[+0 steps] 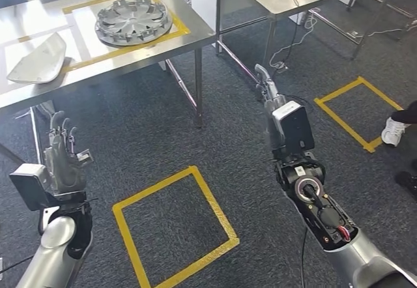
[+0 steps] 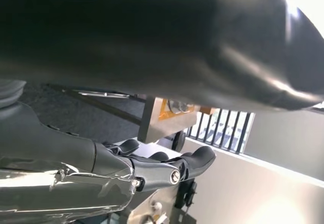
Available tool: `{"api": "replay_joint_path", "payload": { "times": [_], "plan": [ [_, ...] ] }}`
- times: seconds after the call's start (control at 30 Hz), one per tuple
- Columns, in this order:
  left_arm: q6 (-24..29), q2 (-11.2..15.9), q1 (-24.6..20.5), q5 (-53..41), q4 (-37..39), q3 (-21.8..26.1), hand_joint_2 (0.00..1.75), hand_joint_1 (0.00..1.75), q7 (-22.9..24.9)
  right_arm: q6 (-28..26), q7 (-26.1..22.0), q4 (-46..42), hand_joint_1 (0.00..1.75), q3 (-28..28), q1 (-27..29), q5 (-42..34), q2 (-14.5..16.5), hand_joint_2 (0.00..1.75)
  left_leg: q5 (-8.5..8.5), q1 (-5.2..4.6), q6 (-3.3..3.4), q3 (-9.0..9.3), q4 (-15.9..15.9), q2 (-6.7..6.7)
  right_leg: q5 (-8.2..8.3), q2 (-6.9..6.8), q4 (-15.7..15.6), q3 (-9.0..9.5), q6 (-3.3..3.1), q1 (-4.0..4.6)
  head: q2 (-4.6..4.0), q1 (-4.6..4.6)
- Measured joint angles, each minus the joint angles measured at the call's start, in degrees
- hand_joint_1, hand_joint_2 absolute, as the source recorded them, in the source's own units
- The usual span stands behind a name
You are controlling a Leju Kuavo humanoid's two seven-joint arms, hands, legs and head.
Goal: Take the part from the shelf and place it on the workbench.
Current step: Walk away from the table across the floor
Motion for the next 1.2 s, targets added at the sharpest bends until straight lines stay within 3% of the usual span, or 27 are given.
{"api": "replay_joint_path", "payload": {
  "times": [0.07, 0.1, 0.13, 0.2, 0.27, 0.3, 0.37, 0.43, 0.47, 0.5, 0.57, 0.63, 0.7, 0.77, 0.8, 0.87, 0.93, 0.97, 1.0, 1.07, 1.1, 1.17, 1.2],
  "plan": [
    [0.0, 0.0, -0.1, 0.0, 0.0, 0.0, 0.00, 0.00, 0.0, 0.0, 0.0, -0.1, 0.00, 0.0, 0.0, 0.0, 0.0, 0.00, 3.64, 0.02, 0.47, 4.36, -8.9, -1.49, 0.15, 1.10, 0.2, -0.19, 0.26, 0.03, 0.00, -0.43],
    [0.0, 0.0, -0.2, 0.0, 0.0, 0.0, 0.00, 0.00, 0.0, 0.0, 0.0, -0.1, 0.00, 0.0, 0.0, 0.0, 0.1, 0.00, 4.58, 0.02, 0.60, 5.75, -11.9, -2.04, 0.23, 1.57, 0.2, -0.39, 0.49, 0.03, 0.00, -0.50],
    [0.0, 0.0, -0.3, 0.0, 0.0, 0.0, 0.00, 0.00, 0.0, 0.0, 0.0, -0.1, 0.00, 0.0, 0.0, 0.0, 0.1, 0.00, 4.85, -0.01, 0.68, 6.37, -13.4, -2.35, 0.34, 1.97, 0.3, -0.61, 0.77, 0.00, 0.00, -0.49],
    [0.0, 0.0, -0.3, 0.0, 0.0, 0.0, 0.00, 0.00, 0.0, -0.1, 0.0, -0.1, 0.00, -0.1, 0.1, 0.0, 0.1, 0.00, 5.03, -0.06, 0.97, 6.40, -13.7, -1.60, 0.62, 2.77, 0.1, -0.95, 1.50, -0.05, 0.00, -0.39],
    [0.0, -0.1, -0.5, 0.0, 0.0, 0.0, 0.00, 0.00, 0.0, -0.1, 0.0, -0.2, 0.00, -0.1, 0.2, 0.0, 0.1, 0.00, 5.38, 0.19, 1.51, 6.57, -14.2, -0.61, -0.22, 1.97, 1.2, -1.73, 2.07, 0.00, 0.00, -0.30],
    [0.0, -0.2, -0.6, 0.0, 0.0, 0.0, 0.00, 0.00, 0.0, -0.1, 0.0, -0.2, 0.00, -0.2, 0.1, 0.0, 0.1, 0.00, 5.54, 0.38, 1.73, 6.64, -14.5, -0.12, -1.59, 0.91, 3.4, -2.75, 2.30, 0.04, 0.00, 0.04],
    [0.0, -0.3, -0.5, 0.0, 0.0, 0.0, 0.00, 0.00, -0.1, -0.1, 0.0, -0.2, 0.00, -0.2, 0.1, 0.0, 0.1, 0.00, 5.57, 0.38, 1.88, 6.60, -14.5, 0.74, -5.55, -1.36, 11.0, -5.98, 2.67, -0.15, 0.00, 0.96],
    [0.0, -0.2, -0.3, 0.0, 0.0, 0.0, 0.00, 0.00, -0.1, -0.2, 0.0, -0.1, 0.00, -0.2, 0.2, 0.0, 0.1, 0.00, 5.54, 0.31, 1.90, 6.52, -14.5, 1.62, -7.35, -2.11, 16.6, -8.20, 3.01, -0.38, 0.00, 1.56],
    [0.0, -0.2, -0.3, 0.0, 0.0, 0.0, 0.00, 0.00, -0.1, -0.2, 0.0, 0.0, 0.00, -0.2, 0.3, 0.0, 0.1, 0.00, 5.51, 0.31, 1.86, 6.51, -14.4, 2.08, -6.67, -2.29, 16.3, -7.80, 3.09, -0.46, 0.00, 1.77],
    [0.0, -0.2, -0.3, 0.0, 0.0, 0.0, 0.00, 0.00, -0.1, -0.2, 0.0, 0.0, 0.00, -0.3, 0.3, 0.0, 0.1, 0.00, 5.45, 0.31, 1.78, 6.56, -14.4, 2.52, -5.02, -2.59, 13.5, -6.20, 3.08, -0.53, 0.00, 2.06],
    [-0.1, -0.2, -0.3, 0.0, 0.0, 0.0, 0.00, 0.00, -0.1, -0.2, 0.0, -0.1, 0.00, -0.3, 0.2, 0.0, 0.1, 0.00, 5.24, 0.17, 1.45, 6.70, -14.2, 3.37, -2.02, -4.35, 5.3, -1.88, 2.86, -0.28, 0.00, 2.57],
    [-0.2, -0.2, -0.4, 0.0, 0.0, 0.0, 0.00, 0.00, -0.1, -0.3, 0.1, -0.1, 0.00, -0.3, 0.1, 0.0, 0.1, 0.00, 5.13, -0.14, 0.96, 6.56, -13.9, 4.12, -1.33, -5.67, 0.8, 0.42, 2.34, 0.22, 0.00, 2.74],
    [-0.3, -0.2, -0.5, 0.0, 0.0, 0.0, 0.00, 0.00, -0.1, -0.4, 0.1, -0.1, 0.00, -0.3, 0.3, 0.0, 0.1, 0.00, 5.11, -0.33, 0.47, 6.43, -13.7, 5.08, -1.40, -4.96, 0.6, 0.52, 1.72, 0.36, 0.00, 2.51],
    [-0.4, -0.2, -0.7, 0.0, 0.0, 0.0, 0.00, 0.00, -0.1, -0.5, 0.1, -0.3, 0.00, -0.3, 0.3, 0.0, 0.2, 0.00, 3.97, -0.17, -0.11, 6.02, -12.3, 4.42, -1.08, -3.89, 0.4, 0.49, 1.11, 0.11, 0.00, 2.15],
    [-0.5, -0.2, -0.8, 0.0, 0.0, 0.0, 0.00, 0.00, -0.2, -0.5, 0.1, -0.3, 0.00, -0.3, 0.3, 0.0, 0.2, 0.00, 2.54, -0.06, -0.38, 5.00, -10.0, 3.32, -0.89, -3.42, 0.3, 0.51, 0.76, -0.04, 0.00, 1.86],
    [-0.5, -0.2, -0.9, 0.1, 0.1, -0.1, 0.00, 0.00, -0.3, -0.5, 0.2, -0.5, 0.00, -0.2, 0.3, 0.0, 0.2, 0.00, -1.25, 0.09, -0.71, 1.16, -2.2, 0.95, -0.67, -2.45, 0.2, 0.32, 0.30, -0.09, 0.00, 1.11],
    [-0.5, -0.2, -0.6, 0.2, 0.2, -0.1, 0.00, 0.00, -0.4, -0.4, 0.3, -0.5, 0.00, 0.0, 0.5, -0.3, 0.2, 0.00, -2.97, 0.10, -0.78, -2.27, 4.1, 0.37, -0.56, -1.25, 0.2, 0.12, 0.14, -0.04, 0.00, 0.57],
    [-0.3, -0.2, -0.4, 0.2, 0.3, -0.1, 0.00, 0.00, -0.5, -0.4, 0.3, -0.5, 0.00, 0.0, 0.7, -0.5, 0.3, 0.00, -2.13, 0.10, -0.69, -2.51, 4.1, 0.27, -0.53, -0.56, 0.3, 0.09, 0.12, -0.02, 0.00, 0.32],
    [-0.2, -0.2, -0.3, 0.1, 0.3, -0.1, 0.00, 0.00, -0.6, -0.4, 0.4, -0.5, 0.00, 0.1, 0.9, -0.7, 0.3, 0.00, -0.30, 0.10, -0.52, -1.57, 1.7, 0.10, -0.51, 0.13, 0.3, 0.08, 0.13, -0.01, 0.00, 0.12],
    [0.0, -0.2, -0.3, -0.1, 0.3, -0.1, 0.00, 0.00, -0.7, -0.4, 0.5, -0.5, 0.00, 0.3, 1.1, -0.9, 0.5, 0.00, 3.95, 0.14, -0.01, 2.34, -7.0, -1.48, -0.54, 1.44, 0.5, -0.01, 0.29, 0.09, 0.00, -0.36],
    [0.1, -0.2, -0.2, -0.1, 0.3, -0.1, 0.00, 0.00, -0.7, -0.5, 0.6, -0.5, 0.00, 0.3, 1.1, -1.0, 0.5, 0.00, 5.18, 0.23, 0.16, 3.87, -10.4, -2.24, -0.55, 2.02, 0.7, -0.15, 0.45, 0.14, 0.00, -0.46],
    [0.1, -0.3, -0.1, -0.2, 0.2, -0.1, 0.00, 0.00, -0.7, -0.5, 0.7, -0.5, 0.00, 0.5, 1.0, -1.1, 0.5, 0.00, 5.66, 0.19, 0.43, 5.09, -13.1, -2.85, -0.55, 3.04, 0.8, -0.49, 1.04, 0.12, 0.00, -0.43],
    [0.0, -0.3, -0.1, -0.3, 0.2, -0.1, 0.00, 0.00, -0.7, -0.5, 0.8, -0.5, 0.00, 0.5, 1.0, -1.2, 0.5, 0.00, 5.72, 0.17, 0.59, 5.15, -13.2, -2.29, -0.50, 3.53, 0.7, -0.61, 1.39, -0.01, 0.00, -0.37]
  ]
}}
